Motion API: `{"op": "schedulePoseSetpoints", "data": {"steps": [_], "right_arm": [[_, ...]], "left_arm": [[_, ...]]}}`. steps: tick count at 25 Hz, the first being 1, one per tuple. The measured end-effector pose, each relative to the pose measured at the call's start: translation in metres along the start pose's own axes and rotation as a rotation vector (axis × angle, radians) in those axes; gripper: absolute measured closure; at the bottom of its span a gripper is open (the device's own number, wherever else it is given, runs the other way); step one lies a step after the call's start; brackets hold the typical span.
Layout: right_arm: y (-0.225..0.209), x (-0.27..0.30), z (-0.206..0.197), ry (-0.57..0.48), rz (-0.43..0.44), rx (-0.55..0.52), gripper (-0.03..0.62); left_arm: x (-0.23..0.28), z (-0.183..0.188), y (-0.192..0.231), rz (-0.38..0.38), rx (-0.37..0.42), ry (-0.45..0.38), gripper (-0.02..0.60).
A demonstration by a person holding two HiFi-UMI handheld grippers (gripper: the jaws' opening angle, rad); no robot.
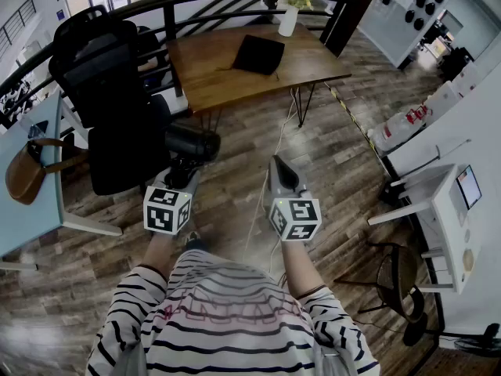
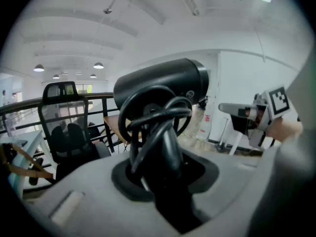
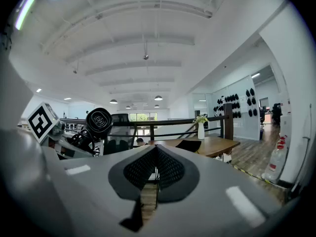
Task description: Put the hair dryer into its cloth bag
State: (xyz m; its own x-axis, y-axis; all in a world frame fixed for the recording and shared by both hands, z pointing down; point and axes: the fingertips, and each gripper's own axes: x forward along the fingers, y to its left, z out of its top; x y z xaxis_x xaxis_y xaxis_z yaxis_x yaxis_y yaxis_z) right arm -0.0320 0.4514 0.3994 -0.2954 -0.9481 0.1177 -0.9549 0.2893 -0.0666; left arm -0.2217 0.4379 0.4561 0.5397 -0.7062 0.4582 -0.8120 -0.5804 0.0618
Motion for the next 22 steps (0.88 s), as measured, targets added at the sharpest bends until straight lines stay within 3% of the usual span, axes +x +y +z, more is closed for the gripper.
{"op": "schedulePoseSetpoints", "data": {"steps": [12, 22], "right_arm": [[-0.047, 0.034, -0.01, -0.024, -0.02, 0.071, 0.594], [-0.109, 0.153, -0.002, -0.001, -0.067, 0.069, 0.553]], "left_arm": [[0.054, -0.004, 0.004, -0.01, -0.022, 0.049, 0.459], [0.178, 0.04, 0.067, -0.073, -0.013, 0.096, 0.459]]}}
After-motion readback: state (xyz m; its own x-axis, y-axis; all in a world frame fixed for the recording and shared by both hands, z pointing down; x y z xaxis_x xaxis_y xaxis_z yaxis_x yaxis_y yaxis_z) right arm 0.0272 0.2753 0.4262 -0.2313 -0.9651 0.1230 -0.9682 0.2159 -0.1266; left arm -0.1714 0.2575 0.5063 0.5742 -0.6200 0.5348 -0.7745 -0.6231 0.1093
